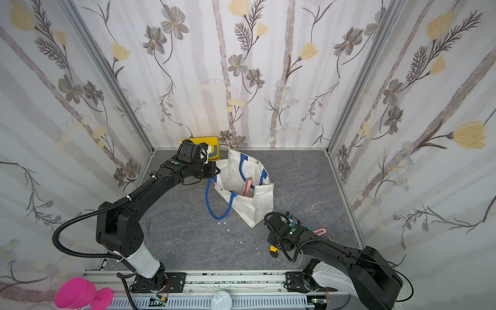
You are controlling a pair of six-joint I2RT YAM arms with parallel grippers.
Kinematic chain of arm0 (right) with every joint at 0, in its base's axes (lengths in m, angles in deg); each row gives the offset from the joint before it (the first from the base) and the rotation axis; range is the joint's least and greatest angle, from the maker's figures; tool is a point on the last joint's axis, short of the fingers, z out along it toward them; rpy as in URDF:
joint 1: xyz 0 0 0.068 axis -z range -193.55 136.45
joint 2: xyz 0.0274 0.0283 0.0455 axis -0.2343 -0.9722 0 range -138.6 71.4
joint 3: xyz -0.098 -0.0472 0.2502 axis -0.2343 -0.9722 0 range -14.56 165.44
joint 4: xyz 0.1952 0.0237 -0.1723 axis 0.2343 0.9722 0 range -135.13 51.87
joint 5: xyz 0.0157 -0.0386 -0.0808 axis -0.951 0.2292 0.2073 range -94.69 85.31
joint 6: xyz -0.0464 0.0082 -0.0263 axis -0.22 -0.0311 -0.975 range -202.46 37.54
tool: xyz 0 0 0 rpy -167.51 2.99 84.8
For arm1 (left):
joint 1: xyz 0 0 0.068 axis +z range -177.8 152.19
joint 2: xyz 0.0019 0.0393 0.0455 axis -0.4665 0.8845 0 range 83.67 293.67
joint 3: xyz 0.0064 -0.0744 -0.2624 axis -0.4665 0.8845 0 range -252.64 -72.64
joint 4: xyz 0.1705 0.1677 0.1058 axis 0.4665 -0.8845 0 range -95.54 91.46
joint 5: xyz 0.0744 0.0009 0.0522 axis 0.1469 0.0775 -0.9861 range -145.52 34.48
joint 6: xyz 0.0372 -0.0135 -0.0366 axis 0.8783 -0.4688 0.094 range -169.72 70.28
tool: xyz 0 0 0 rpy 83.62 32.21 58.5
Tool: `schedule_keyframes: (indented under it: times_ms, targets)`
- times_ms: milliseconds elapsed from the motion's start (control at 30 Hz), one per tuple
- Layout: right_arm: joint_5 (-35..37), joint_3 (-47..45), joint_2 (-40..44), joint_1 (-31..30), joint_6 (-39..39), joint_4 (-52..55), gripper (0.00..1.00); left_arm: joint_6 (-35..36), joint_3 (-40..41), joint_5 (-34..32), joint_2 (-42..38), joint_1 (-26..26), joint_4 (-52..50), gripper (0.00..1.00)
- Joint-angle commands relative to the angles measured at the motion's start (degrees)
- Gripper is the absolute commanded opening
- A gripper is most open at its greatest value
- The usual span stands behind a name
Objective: Place the art knife into the pouch
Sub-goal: Pick up the utility knife at the center of the board.
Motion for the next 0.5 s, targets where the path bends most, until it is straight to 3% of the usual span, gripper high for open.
schedule_keyframes:
  times_ms: [0, 467]
  targets:
    - [0.88, 0.80, 0.39, 0.90, -0.87, -0.28, 0.21, -0.09, 0.03, -0.55, -0.19, 0.25, 0.33, 0.00]
    - [4.60, 7.40, 4.48, 9.83, -9.64, 3.67, 0.19, -0.20, 0.12, -0.43, -0.10, 0.31, 0.46, 0.00]
